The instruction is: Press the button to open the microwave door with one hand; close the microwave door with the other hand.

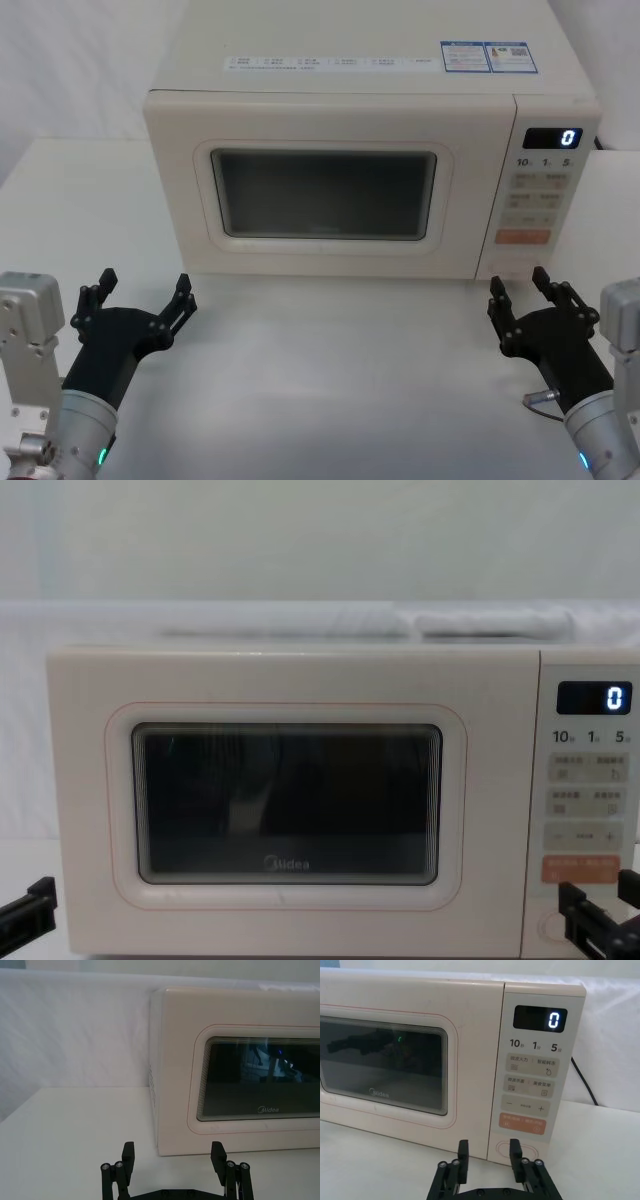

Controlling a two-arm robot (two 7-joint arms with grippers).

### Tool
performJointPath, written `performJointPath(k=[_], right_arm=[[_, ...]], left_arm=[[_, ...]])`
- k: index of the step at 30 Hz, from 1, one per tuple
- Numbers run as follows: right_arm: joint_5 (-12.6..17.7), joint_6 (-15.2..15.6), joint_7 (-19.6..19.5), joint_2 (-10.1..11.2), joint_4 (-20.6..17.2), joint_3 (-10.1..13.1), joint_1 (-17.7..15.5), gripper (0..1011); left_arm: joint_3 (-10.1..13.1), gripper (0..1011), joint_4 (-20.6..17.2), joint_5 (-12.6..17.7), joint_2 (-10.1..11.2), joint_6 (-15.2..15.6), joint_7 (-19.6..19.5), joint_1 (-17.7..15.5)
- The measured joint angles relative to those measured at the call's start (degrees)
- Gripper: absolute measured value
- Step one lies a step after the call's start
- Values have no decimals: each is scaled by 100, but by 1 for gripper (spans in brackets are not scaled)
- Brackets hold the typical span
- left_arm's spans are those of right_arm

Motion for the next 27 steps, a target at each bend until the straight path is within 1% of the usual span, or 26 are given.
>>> performJointPath(k=[5, 6, 8, 12, 14, 16, 17, 19, 27], right_arm=[[0, 0, 0, 0, 0, 0, 0, 390], [0, 0, 0, 0, 0, 0, 0, 390], [0, 0, 0, 0, 0, 0, 0, 284], [0, 0, 0, 0, 0, 0, 0, 204], [0, 0, 0, 0, 0, 0, 0, 92], [0, 0, 0, 0, 0, 0, 0, 59], [0, 0, 0, 0, 0, 0, 0, 18], [0, 0, 0, 0, 0, 0, 0, 0], [0, 0, 0, 0, 0, 0, 0, 0]], left_arm=[[0, 1001, 0, 0, 0, 0, 0, 0], [0, 1001, 0, 0, 0, 0, 0, 0], [0, 1001, 0, 0, 0, 0, 0, 0], [0, 1001, 0, 0, 0, 0, 0, 0], [0, 1001, 0, 0, 0, 0, 0, 0], [0, 1001, 0, 0, 0, 0, 0, 0], [0, 1001, 0, 0, 0, 0, 0, 0], [0, 1001, 0, 0, 0, 0, 0, 0], [0, 1001, 0, 0, 0, 0, 0, 0]])
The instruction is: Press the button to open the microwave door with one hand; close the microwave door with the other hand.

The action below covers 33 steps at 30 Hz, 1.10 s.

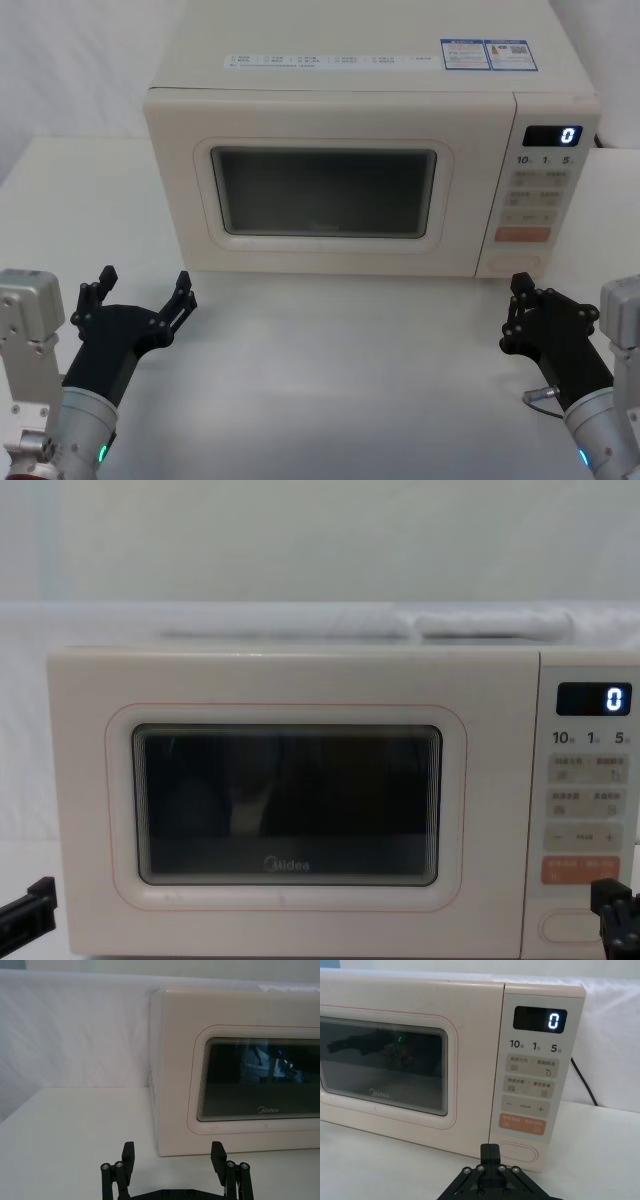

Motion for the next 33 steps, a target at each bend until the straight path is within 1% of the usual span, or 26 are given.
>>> performJointPath(k=[20, 24, 29, 33], right_arm=[[-1, 0, 6, -3, 0, 4, 0, 0], [-1, 30, 116, -33, -18, 59, -9, 0], [25, 179, 272, -91, -32, 159, 3, 0], [161, 335, 412, -131, -33, 284, 37, 0]], left_arm=[[0, 1001, 0, 0, 0, 0, 0, 0], [0, 1001, 0, 0, 0, 0, 0, 0], [0, 1001, 0, 0, 0, 0, 0, 0], [0, 1001, 0, 0, 0, 0, 0, 0]])
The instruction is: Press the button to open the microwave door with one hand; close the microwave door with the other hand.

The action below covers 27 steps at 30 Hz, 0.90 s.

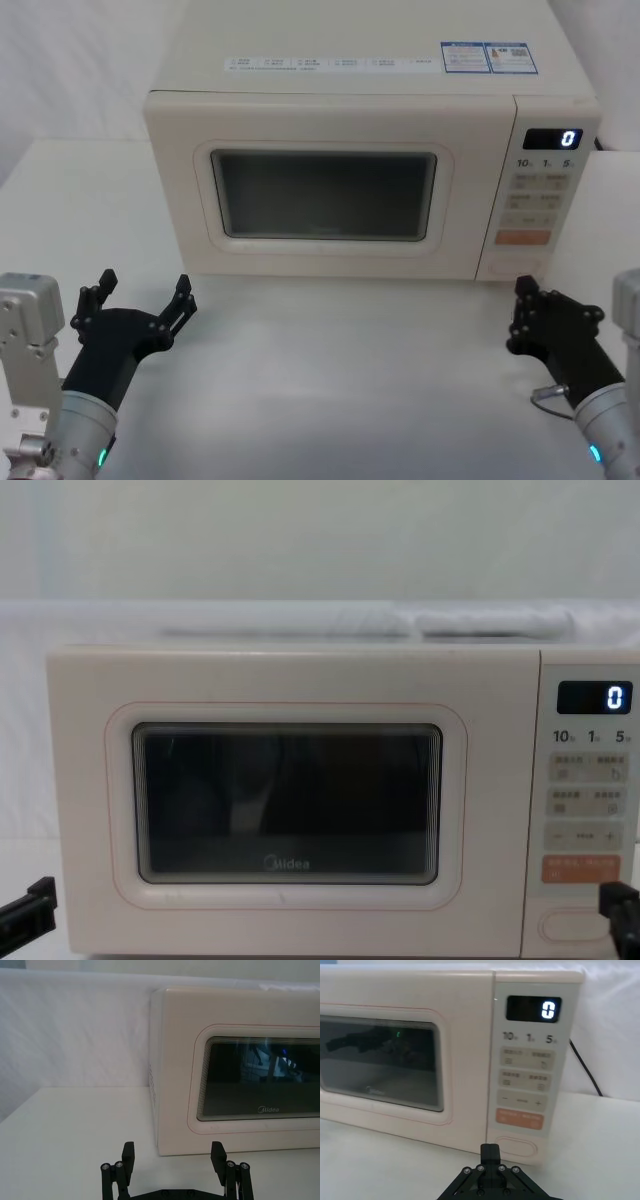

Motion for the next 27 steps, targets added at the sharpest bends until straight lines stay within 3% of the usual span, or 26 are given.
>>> performJointPath(k=[11, 27], right_arm=[[424, 488, 443, -47, 166, 396, 293, 0], [796, 756, 685, -105, 754, 391, 771, 0]], left_arm=[[0, 1001, 0, 0, 0, 0, 0, 0], [0, 1001, 0, 0, 0, 0, 0, 0]])
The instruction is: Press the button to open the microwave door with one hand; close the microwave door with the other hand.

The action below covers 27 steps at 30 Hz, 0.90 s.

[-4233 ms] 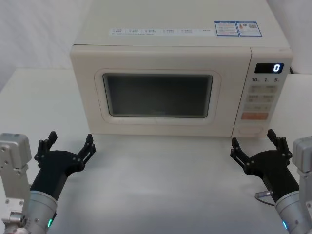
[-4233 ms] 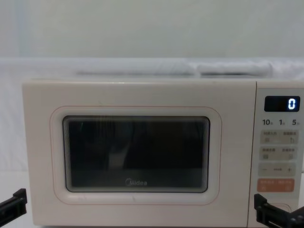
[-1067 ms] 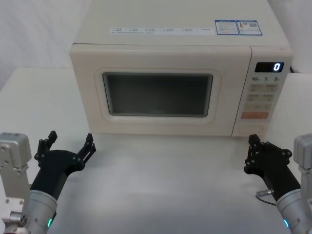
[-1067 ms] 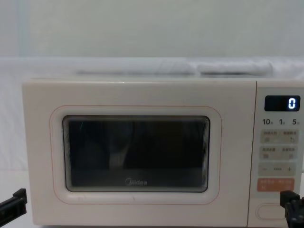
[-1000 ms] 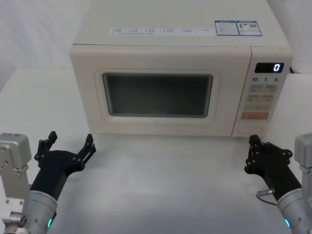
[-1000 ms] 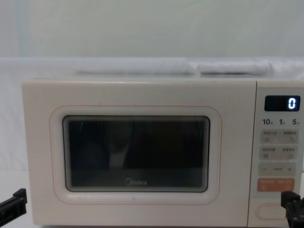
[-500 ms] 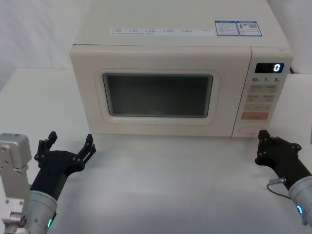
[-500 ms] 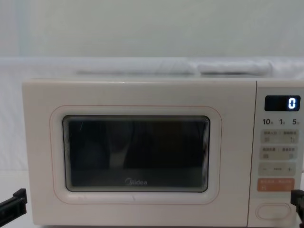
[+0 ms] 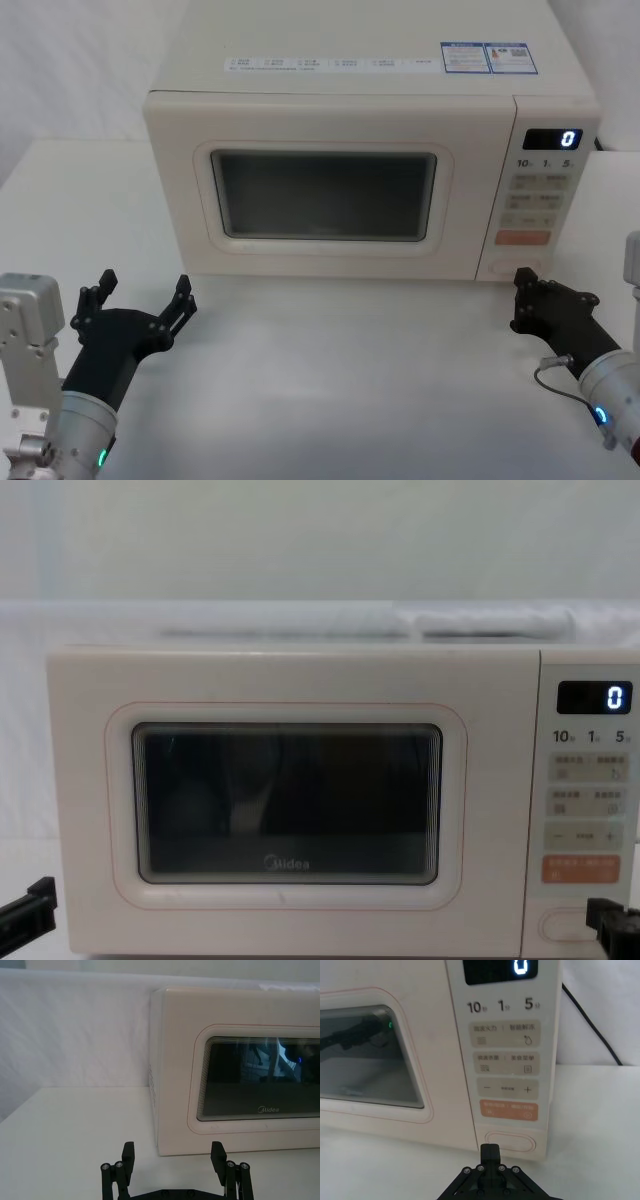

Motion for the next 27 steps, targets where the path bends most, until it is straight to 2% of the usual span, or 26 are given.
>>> performJointPath(k=[7, 15, 27], right_arm=[[96, 113, -35, -19, 233, 14, 155, 0], [23, 247, -125, -5, 399, -75, 305, 0], [-559, 160, -430, -64, 555, -270, 433, 0]], left_arm=[[0, 1001, 0, 0, 0, 0, 0, 0], [0, 1001, 0, 0, 0, 0, 0, 0], [0, 1001, 0, 0, 0, 0, 0, 0]])
